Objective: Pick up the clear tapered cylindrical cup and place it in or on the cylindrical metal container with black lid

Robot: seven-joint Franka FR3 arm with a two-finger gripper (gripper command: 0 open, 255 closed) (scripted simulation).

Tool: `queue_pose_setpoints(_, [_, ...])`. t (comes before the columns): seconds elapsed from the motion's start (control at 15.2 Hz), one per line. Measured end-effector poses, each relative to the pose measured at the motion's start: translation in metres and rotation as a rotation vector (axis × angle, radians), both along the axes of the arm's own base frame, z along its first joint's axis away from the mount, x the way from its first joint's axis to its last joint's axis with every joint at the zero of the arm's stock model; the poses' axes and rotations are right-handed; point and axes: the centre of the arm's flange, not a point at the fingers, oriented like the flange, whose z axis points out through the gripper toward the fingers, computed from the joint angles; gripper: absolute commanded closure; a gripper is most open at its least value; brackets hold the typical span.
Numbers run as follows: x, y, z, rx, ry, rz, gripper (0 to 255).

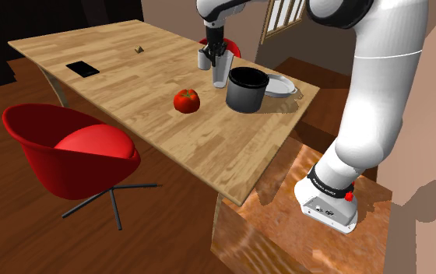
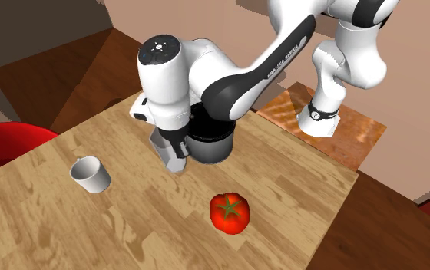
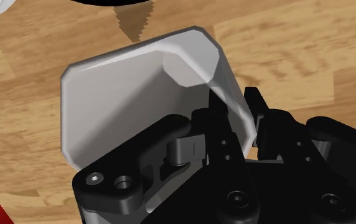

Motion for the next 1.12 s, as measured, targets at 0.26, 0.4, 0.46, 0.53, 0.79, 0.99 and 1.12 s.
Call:
queue_pose_setpoints(0.26, [0.001, 0.001, 0.022, 0.000, 0.000, 0.000, 255])
queue_pose_setpoints(0.4, [0.000, 0.001, 0.032, 0.000, 0.000, 0.000, 255])
queue_pose_setpoints(0.46, [0.000, 0.000, 0.037, 0.000, 0.000, 0.000, 255])
queue_pose_setpoints(0.53, [0.001, 0.000, 0.042, 0.000, 0.000, 0.000, 255])
queue_pose_setpoints(0.79, [0.001, 0.001, 0.063, 0.000, 0.000, 0.000, 255])
queue_pose_setpoints(0.99, [-0.001, 0.000, 0.079, 0.000, 0.000, 0.000, 255])
queue_pose_setpoints(1.12, [0.000, 0.000, 0.090, 0.000, 0.000, 0.000, 255])
